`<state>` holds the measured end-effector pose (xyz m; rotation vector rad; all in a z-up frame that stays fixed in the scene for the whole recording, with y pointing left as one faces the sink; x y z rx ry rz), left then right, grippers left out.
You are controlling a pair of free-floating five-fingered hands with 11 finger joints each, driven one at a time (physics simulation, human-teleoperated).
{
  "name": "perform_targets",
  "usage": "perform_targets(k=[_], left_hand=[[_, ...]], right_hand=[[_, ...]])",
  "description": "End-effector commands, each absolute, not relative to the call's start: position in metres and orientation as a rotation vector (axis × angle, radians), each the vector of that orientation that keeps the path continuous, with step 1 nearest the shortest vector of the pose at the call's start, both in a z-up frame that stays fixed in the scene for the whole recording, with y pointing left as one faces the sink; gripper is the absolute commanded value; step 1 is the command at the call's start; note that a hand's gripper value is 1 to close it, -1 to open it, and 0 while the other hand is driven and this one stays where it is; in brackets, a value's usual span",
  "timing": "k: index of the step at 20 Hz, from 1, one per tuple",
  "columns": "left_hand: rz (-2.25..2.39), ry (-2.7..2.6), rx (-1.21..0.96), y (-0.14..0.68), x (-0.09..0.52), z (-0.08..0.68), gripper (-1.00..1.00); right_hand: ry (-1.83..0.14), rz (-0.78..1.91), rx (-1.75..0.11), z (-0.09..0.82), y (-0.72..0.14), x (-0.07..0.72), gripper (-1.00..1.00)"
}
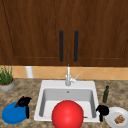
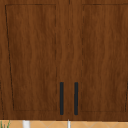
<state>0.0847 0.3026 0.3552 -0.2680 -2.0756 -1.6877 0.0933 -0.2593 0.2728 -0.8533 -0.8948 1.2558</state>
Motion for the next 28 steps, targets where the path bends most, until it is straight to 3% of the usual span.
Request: perform_targets(k=[1, 12, 28], left_hand=[[-1.655, -2.061, -0.215, 0.319, 0.095, 0.356, -1.0], [-1.657, -2.096, -0.284, 0.357, 0.169, 0.356, -1.0], [-1.61, -1.972, -0.331, 0.407, 0.24, 0.273, -1.0]], right_hand=[[-0.895, 1.256, -0.853, 0.273, -0.259, 0.093, 0.0], [-0.896, 1.253, -0.854, 0.273, -0.259, 0.093, 0.0], [-0.897, 1.251, -0.854, 0.273, -0.259, 0.093, 0.0]])
